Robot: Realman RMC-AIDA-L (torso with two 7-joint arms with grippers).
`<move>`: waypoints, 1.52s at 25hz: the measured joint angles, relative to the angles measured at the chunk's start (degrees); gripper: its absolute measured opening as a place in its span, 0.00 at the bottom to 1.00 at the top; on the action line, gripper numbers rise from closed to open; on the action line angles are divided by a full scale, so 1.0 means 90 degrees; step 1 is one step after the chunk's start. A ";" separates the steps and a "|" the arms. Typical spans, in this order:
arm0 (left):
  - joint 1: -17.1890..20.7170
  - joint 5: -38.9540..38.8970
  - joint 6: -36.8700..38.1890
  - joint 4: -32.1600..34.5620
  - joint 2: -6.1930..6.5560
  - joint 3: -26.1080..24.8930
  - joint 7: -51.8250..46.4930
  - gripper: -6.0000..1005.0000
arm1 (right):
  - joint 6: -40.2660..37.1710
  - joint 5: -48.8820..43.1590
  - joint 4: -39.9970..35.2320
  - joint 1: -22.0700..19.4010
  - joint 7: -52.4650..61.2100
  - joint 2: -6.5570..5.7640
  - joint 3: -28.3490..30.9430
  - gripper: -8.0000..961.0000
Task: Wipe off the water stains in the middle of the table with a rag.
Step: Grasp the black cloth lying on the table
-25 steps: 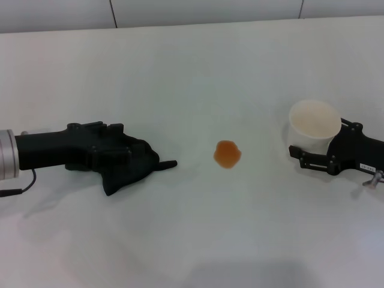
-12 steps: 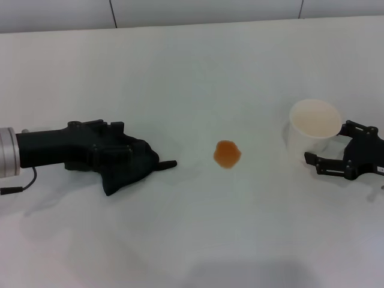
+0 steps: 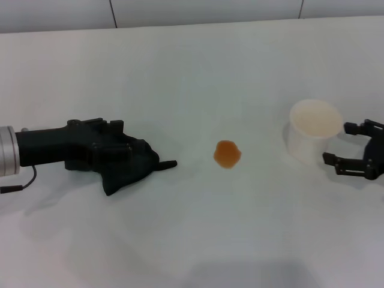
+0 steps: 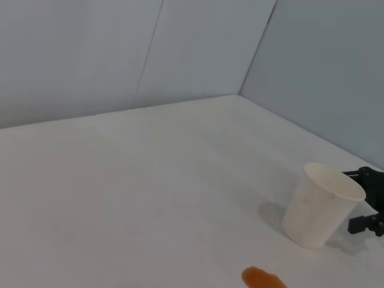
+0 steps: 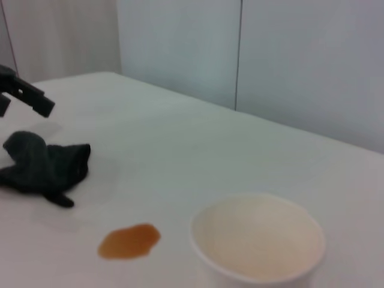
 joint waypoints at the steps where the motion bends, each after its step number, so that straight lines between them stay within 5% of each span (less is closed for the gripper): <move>1: -0.0008 0.0000 0.0000 0.0000 0.0003 0.0000 0.0000 0.80 | -0.0017 -0.0225 -0.0139 -0.0034 0.0137 0.0005 0.0108 0.90; 16: -0.0074 0.0000 -0.0076 0.0000 0.0005 0.0001 0.0000 0.80 | -0.1800 -0.1105 -0.1463 -0.0089 0.0841 -0.0013 0.1607 0.90; 26: -0.0160 -0.0005 0.0002 0.0134 0.0052 0.0021 -0.0321 0.79 | -0.2631 -0.1309 -0.2067 0.0186 0.0939 0.0097 0.1656 0.90; 34: -0.0209 0.0495 0.0720 0.1386 0.0163 0.0064 -0.1632 0.79 | -0.2662 -0.1583 -0.2109 0.0534 0.0933 0.0165 0.1553 0.90; 38: -0.0589 0.0959 0.0949 0.2317 0.0186 0.0169 -0.2787 0.79 | -0.2516 -0.1586 -0.2048 0.0577 0.0923 0.0173 0.1450 0.90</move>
